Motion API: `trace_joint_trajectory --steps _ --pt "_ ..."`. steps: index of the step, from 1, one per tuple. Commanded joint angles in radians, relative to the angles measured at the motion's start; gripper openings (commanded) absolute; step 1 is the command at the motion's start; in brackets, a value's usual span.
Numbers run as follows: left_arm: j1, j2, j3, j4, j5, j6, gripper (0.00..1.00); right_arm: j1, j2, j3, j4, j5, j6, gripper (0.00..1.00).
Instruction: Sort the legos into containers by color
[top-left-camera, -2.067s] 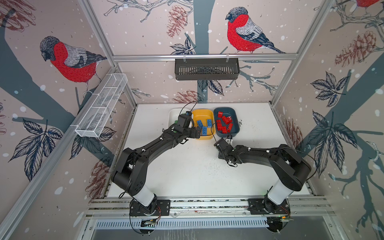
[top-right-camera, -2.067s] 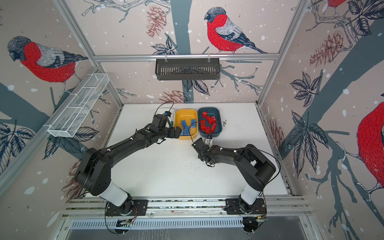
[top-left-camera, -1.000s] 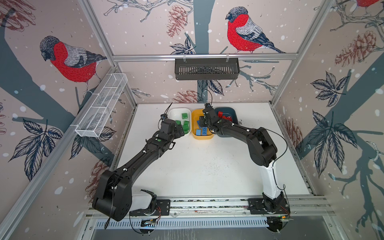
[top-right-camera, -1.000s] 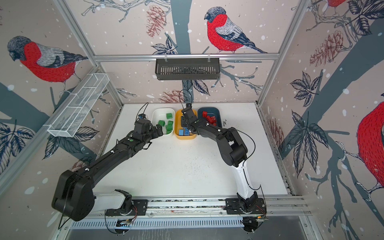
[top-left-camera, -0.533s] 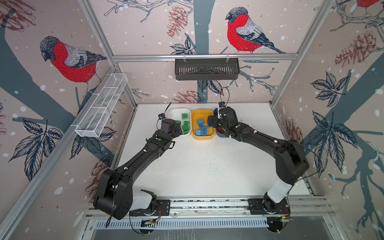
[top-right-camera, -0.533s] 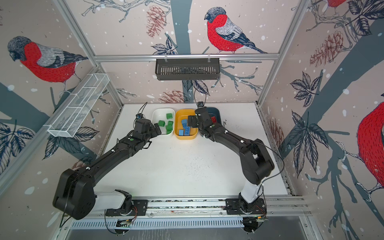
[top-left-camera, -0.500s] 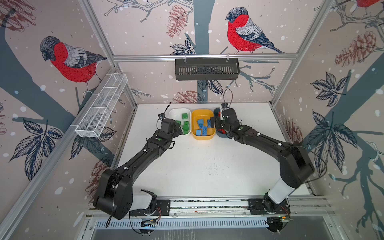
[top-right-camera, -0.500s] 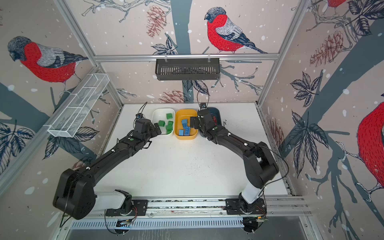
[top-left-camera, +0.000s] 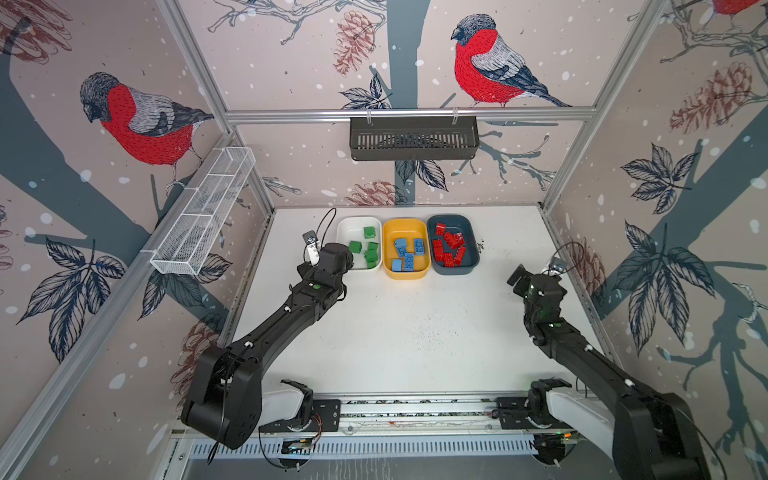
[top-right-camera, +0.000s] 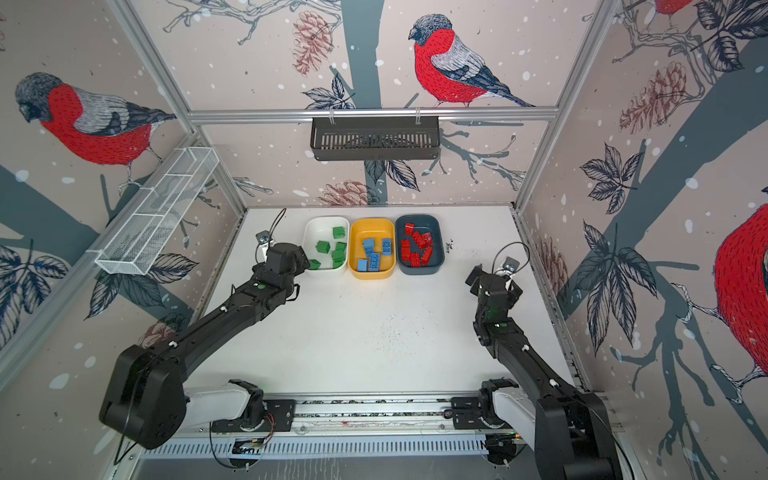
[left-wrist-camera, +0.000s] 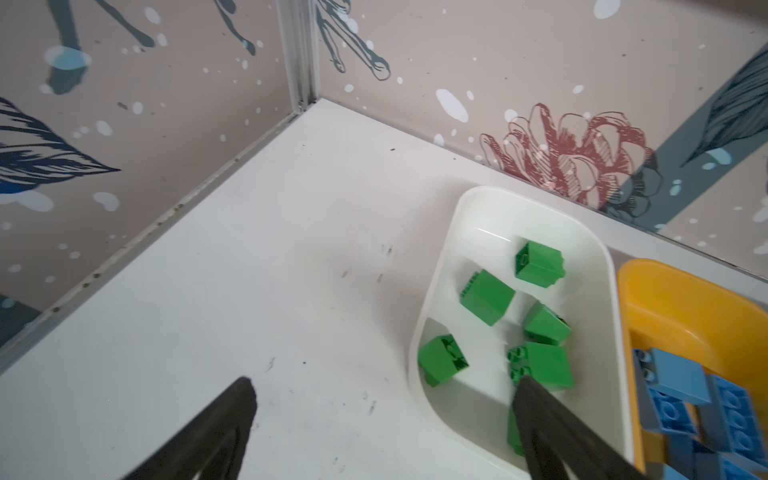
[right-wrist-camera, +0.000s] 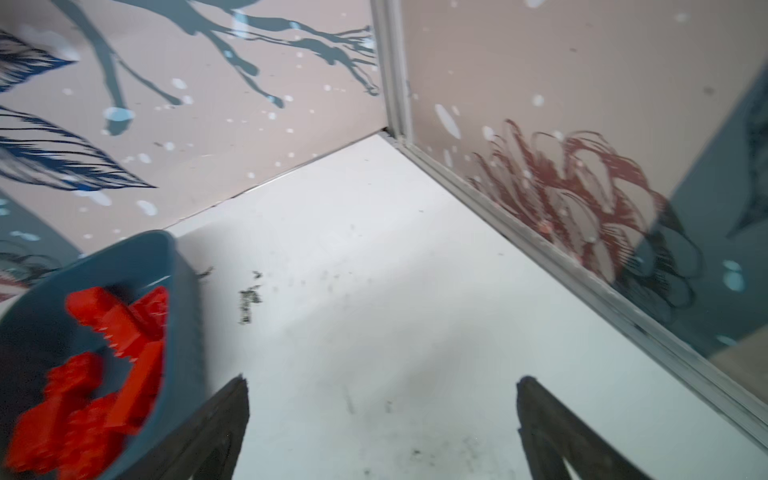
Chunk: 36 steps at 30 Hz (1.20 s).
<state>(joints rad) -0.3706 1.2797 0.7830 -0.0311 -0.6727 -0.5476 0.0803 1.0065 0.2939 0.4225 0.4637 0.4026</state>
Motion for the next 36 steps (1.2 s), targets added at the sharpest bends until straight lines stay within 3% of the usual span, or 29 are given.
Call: trace_joint_trajectory --steps 1,7,14,18,20,22,24,27,30,32,34,36 --pt "0.004 -0.014 -0.039 0.091 -0.187 0.045 0.97 -0.089 -0.004 -0.086 0.194 -0.003 -0.062 1.00" --pt "0.051 -0.004 -0.155 0.283 -0.279 0.166 0.97 -0.180 0.135 -0.152 0.481 -0.221 -0.065 1.00" --pt "0.210 0.078 -0.246 0.523 -0.019 0.254 0.97 -0.123 0.378 -0.078 0.701 -0.362 -0.269 1.00" --pt "0.225 0.135 -0.298 0.696 0.048 0.343 0.97 -0.053 0.528 -0.181 1.077 -0.397 -0.377 0.99" --pt "0.229 0.159 -0.333 0.780 0.092 0.379 0.97 -0.057 0.495 -0.157 0.953 -0.361 -0.358 0.99" --pt "0.233 0.187 -0.333 0.813 0.133 0.414 0.97 -0.074 0.486 -0.068 0.779 -0.254 -0.281 0.99" --pt "0.233 0.210 -0.338 0.857 0.174 0.480 0.98 -0.032 0.497 -0.065 0.790 -0.184 -0.308 0.99" --pt "0.241 0.215 -0.402 1.034 0.196 0.546 0.98 -0.034 0.496 -0.067 0.793 -0.184 -0.306 1.00" --pt "0.254 0.253 -0.501 1.254 0.240 0.550 0.99 -0.034 0.496 -0.067 0.792 -0.184 -0.306 0.99" --pt "0.276 0.240 -0.524 1.256 0.292 0.527 0.99 -0.034 0.495 -0.067 0.792 -0.184 -0.306 0.99" --pt "0.287 0.301 -0.566 1.416 0.309 0.543 0.99 -0.034 0.495 -0.067 0.792 -0.184 -0.306 1.00" --pt "0.288 0.266 -0.542 1.295 0.307 0.521 0.99 -0.034 0.495 -0.068 0.794 -0.184 -0.307 1.00"
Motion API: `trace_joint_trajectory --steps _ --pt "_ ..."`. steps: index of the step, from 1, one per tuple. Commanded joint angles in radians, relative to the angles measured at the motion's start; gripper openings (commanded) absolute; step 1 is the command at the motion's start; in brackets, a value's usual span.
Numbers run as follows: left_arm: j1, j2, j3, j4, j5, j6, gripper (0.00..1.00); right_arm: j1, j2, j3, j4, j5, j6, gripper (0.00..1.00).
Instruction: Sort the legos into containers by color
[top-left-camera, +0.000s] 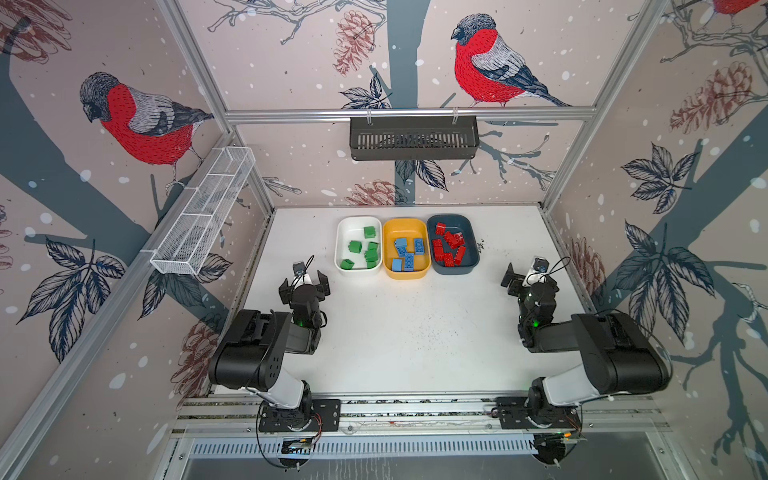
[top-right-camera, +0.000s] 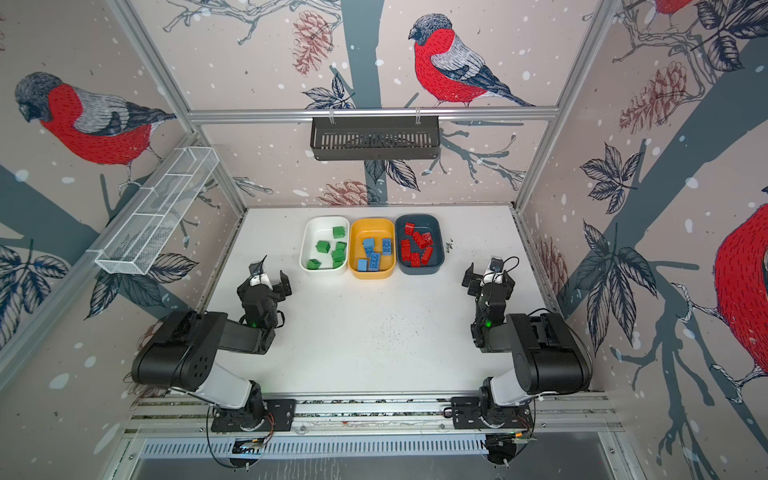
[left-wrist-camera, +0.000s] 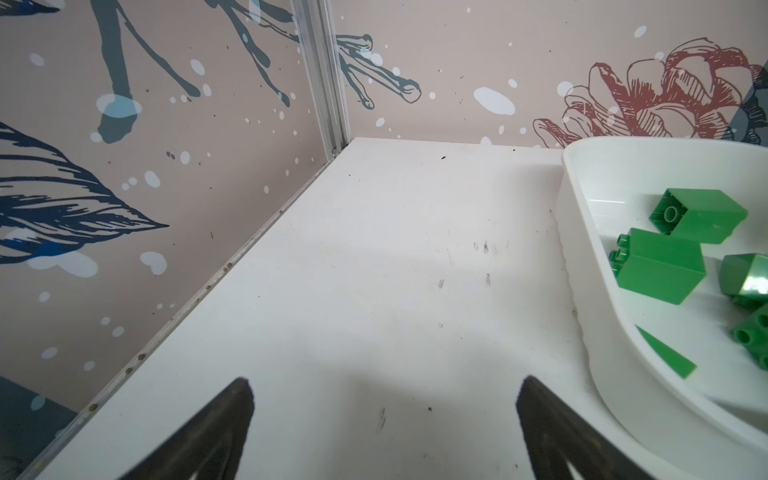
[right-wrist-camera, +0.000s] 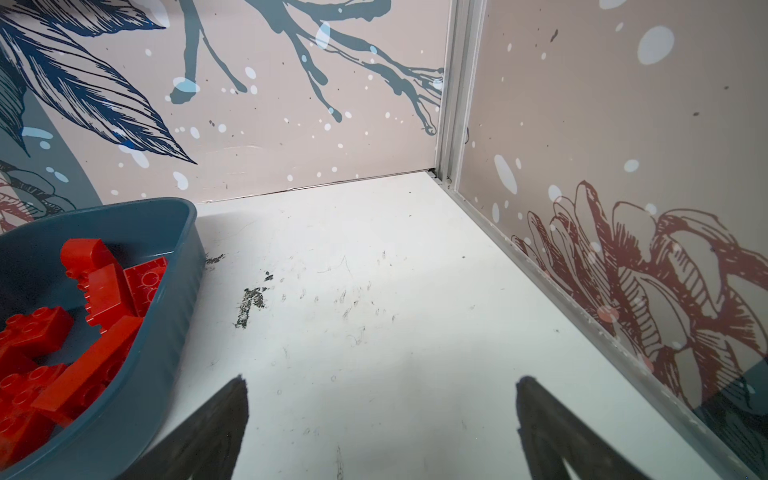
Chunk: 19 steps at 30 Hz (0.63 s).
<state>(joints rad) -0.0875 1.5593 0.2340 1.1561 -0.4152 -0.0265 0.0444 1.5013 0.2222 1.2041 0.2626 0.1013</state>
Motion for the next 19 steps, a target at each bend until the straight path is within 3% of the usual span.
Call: trace_joint_trajectory --steps 1,3,4,19 --pt "0.005 -0.012 0.009 0.117 0.046 -0.003 0.99 0.002 0.000 0.003 0.011 0.017 -0.005 0.99" --pt "0.006 0.013 -0.021 0.221 -0.026 -0.017 0.99 0.002 0.001 0.004 0.011 0.017 -0.005 0.99" --pt "0.006 0.003 -0.015 0.183 -0.032 -0.025 0.99 0.002 0.000 0.003 0.011 0.017 -0.005 0.99" --pt "0.006 0.005 -0.018 0.201 -0.031 -0.021 0.99 -0.009 -0.001 0.005 0.006 -0.012 -0.002 1.00"
